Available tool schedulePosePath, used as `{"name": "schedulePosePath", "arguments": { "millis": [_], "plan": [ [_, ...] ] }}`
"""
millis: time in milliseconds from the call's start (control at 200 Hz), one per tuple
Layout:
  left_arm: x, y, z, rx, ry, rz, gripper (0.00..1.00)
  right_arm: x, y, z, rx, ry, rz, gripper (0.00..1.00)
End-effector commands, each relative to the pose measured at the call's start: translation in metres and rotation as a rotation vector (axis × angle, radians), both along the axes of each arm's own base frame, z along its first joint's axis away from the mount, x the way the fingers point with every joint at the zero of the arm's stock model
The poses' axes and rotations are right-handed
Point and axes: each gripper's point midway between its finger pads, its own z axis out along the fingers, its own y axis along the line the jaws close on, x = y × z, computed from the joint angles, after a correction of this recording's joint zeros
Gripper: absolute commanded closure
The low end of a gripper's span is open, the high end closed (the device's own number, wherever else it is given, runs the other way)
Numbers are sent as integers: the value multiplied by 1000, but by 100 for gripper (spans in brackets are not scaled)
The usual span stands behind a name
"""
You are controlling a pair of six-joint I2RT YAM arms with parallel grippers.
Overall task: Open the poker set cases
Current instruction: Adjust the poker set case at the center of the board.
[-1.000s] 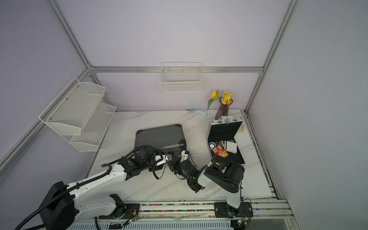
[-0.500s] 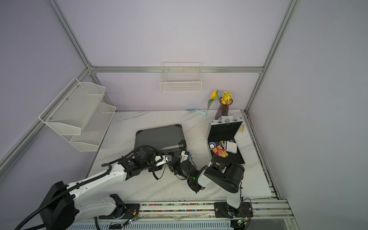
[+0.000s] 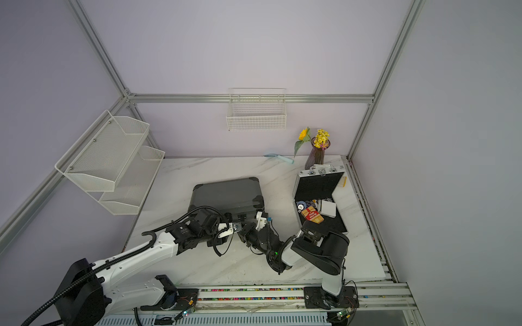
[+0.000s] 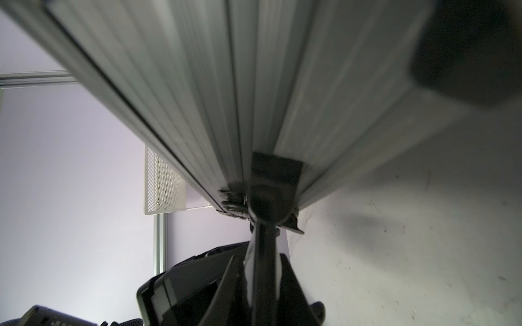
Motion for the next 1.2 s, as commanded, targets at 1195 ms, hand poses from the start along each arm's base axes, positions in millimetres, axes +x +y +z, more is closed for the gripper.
{"name": "schedulePosePath", "arguments": {
  "millis": [1195],
  "plan": [
    [15,-13,57,-155,-290,-72,22,-17,-6,90,331,-161,34,100]
  ]
}}
